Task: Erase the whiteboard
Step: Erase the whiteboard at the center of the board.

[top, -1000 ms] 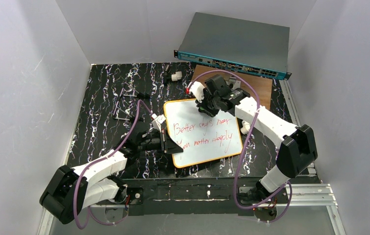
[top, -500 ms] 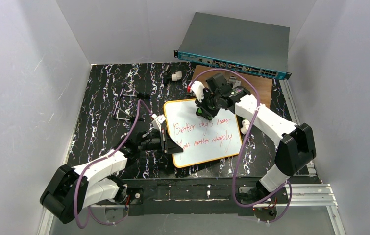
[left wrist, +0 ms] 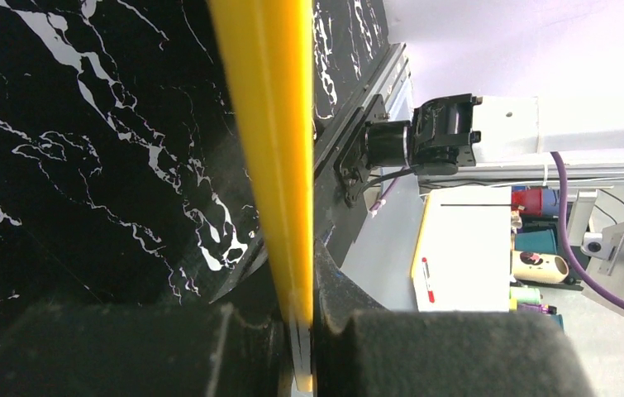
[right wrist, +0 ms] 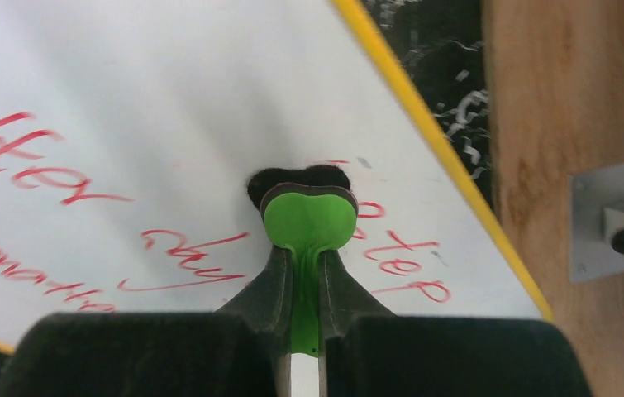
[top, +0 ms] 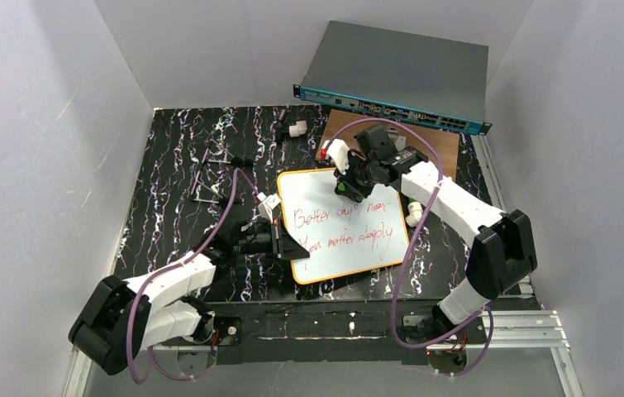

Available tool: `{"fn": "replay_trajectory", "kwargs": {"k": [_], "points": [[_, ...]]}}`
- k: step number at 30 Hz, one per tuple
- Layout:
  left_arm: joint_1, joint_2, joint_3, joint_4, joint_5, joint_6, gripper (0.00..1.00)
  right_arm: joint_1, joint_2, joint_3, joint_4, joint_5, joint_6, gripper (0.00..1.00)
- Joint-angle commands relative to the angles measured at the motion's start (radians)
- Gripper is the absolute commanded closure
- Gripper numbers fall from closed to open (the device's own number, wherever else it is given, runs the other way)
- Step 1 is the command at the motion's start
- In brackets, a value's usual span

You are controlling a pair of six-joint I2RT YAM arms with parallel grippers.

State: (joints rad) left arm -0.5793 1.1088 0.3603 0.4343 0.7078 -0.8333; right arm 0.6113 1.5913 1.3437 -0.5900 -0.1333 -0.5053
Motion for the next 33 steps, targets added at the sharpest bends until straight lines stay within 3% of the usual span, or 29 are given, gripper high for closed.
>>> {"fn": "replay_trajectory", "kwargs": {"k": [1,3,6,8,11,17,23,26,29,33], "points": [[-0.016,0.001,0.053,0.032,0.059,0.154,1.0,0.029,-0.024,-0.006,-0.092,-0.259,-0.037,0.99],[-0.016,0.005,0.059,0.025,0.06,0.156,1.0,0.03,-0.009,0.03,-0.042,-0.218,0.059,0.99],[-0.017,0.003,0.067,0.014,0.062,0.158,1.0,0.03,0.019,0.079,0.041,-0.007,0.186,0.99],[-0.017,0.001,0.069,0.01,0.061,0.158,1.0,0.028,0.033,0.094,0.072,0.15,0.206,0.99],[-0.017,-0.007,0.073,-0.001,0.061,0.161,1.0,0.019,0.027,0.069,0.091,0.227,0.171,0.99],[-0.017,-0.006,0.074,0.0,0.062,0.165,1.0,0.012,-0.035,-0.044,0.091,0.194,0.038,0.99],[-0.016,-0.007,0.073,0.001,0.065,0.169,1.0,0.01,-0.076,-0.062,-0.061,-0.126,-0.075,0.99],[-0.016,-0.006,0.075,0.001,0.067,0.169,1.0,0.011,-0.063,-0.04,-0.076,-0.21,-0.054,0.99],[-0.016,-0.004,0.074,0.004,0.067,0.168,1.0,0.011,-0.037,0.01,-0.042,-0.176,0.04,0.99],[-0.016,-0.004,0.074,0.003,0.067,0.169,1.0,0.01,-0.005,0.059,0.063,0.064,0.173,0.99]]}}
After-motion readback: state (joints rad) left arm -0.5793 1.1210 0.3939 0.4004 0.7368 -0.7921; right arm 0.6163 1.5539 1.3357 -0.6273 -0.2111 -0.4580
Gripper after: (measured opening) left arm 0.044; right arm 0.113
